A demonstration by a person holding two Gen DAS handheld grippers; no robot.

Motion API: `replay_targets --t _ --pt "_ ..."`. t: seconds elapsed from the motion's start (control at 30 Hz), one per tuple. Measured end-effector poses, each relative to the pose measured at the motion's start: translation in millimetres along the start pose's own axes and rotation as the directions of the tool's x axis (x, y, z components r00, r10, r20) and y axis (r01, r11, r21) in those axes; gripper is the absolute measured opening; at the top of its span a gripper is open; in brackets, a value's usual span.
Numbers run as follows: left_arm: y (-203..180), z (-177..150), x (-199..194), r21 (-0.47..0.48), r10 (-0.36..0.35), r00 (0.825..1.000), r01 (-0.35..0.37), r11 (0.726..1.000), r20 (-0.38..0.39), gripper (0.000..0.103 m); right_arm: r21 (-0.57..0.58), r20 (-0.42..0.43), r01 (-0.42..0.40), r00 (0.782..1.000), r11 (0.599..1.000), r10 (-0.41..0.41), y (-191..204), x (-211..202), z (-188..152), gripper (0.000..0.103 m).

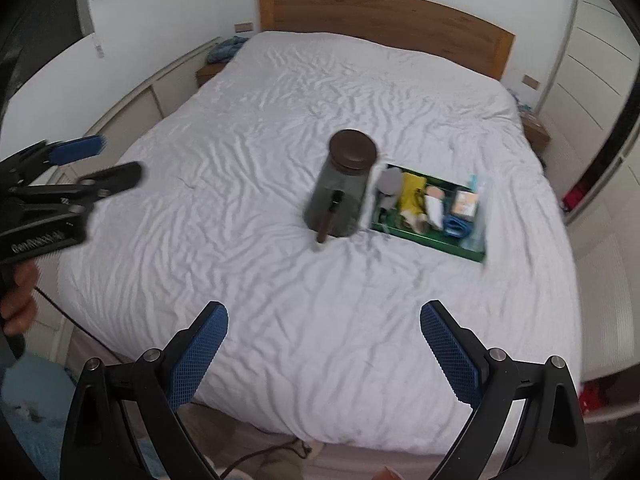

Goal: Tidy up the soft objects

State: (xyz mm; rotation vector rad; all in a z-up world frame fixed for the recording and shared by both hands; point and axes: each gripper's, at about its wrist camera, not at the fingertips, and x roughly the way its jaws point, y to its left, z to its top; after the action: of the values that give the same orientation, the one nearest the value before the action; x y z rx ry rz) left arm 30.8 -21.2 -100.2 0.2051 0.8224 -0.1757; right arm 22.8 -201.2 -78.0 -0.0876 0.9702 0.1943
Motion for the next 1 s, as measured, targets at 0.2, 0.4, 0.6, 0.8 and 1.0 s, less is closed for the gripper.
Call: replay_targets --t 0.2,0.4,0.6,0.8,1.0 --pt "6 -1 -10 -0.002 -0.006 1.000 0.006 1.000 0.004 0.078 0.064 0.005 0.035 0.999 0.997 -0.035 -3 -26 3 0.099" --pt "5 -9 -15 0.015 -0.008 1.000 0.008 1.000 -0.008 0.078 0.085 0.013 0.050 0.999 0.995 -0.051 -3 -41 -2 0.099" --pt "2 -17 -14 0.020 0.020 0.999 -0.020 1.000 -0.028 0.078 0.084 0.021 0.048 0.999 0.995 -0.050 -6 -48 -8 0.099" --pt "3 -20 -15 0.014 0.042 0.999 -0.041 0.999 -0.035 0.078 0.082 0.018 0.040 0.999 0.996 -0.042 -11 -51 -9 0.099" --pt "4 -22 -13 0.009 0.045 0.998 -0.044 0.999 -0.041 0.078 0.057 0.021 0.031 0.999 0.998 -0.032 -13 -50 -7 0.099"
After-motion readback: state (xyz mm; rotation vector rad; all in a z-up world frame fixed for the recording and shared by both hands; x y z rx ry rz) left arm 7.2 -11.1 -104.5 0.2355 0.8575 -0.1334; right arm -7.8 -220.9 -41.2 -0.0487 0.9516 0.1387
